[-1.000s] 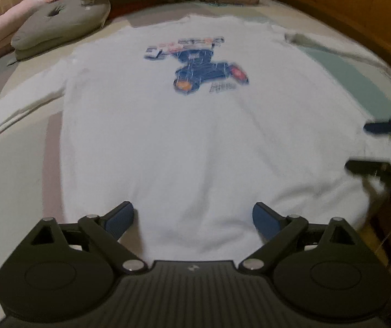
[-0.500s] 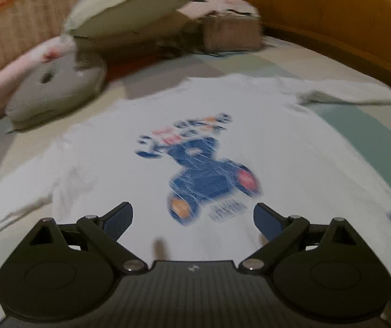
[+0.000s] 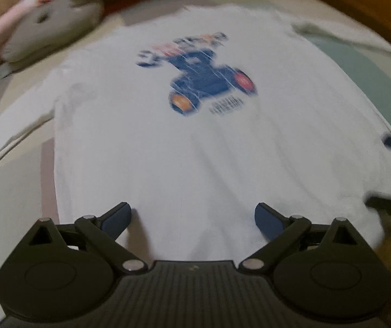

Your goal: Fold clothes

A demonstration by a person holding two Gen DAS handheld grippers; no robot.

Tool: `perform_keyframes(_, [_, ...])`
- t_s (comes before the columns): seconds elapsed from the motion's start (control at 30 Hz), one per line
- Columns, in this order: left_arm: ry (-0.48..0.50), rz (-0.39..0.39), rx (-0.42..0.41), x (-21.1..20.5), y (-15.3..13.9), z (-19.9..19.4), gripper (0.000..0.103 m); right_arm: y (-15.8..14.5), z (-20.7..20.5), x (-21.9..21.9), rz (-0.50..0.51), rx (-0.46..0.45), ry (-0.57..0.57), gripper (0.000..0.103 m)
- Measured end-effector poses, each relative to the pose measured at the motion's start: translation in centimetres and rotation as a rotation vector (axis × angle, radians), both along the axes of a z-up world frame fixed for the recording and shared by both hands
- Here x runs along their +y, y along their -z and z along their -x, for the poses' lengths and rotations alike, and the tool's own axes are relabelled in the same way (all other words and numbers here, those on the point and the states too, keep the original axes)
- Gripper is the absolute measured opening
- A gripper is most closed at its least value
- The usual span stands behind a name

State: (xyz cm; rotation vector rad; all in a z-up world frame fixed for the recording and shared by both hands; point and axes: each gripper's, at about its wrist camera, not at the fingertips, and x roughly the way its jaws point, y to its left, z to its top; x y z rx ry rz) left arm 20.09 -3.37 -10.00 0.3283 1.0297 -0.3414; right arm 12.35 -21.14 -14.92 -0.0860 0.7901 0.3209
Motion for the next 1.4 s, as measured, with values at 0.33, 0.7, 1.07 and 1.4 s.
perform_keyframes(0.33, [-0.109,0.170,-0.043,0.4,-3.1,-3.2,0.097,0.0,-0.2,0.3,0.005,0.012,0.032,0.103])
perform_keyframes(0.7, [-0.102,0.097,0.019,-0.9,0.7,-0.1,0.097,0.0,-0.3,0.3,0.005,0.013,0.034,0.103])
perform_keyframes(1.07, [-0.147,0.082,0.027,-0.1,-0.8,-0.2,0.097,-0.1,-0.8,0.5,0.012,0.041,0.038,0.103])
perform_keyframes(1.4, [-0.117,0.018,0.082,-1.1,0.5,0.8,0.097,0.0,-0.3,0.3,0.008,0.031,0.021,0.103])
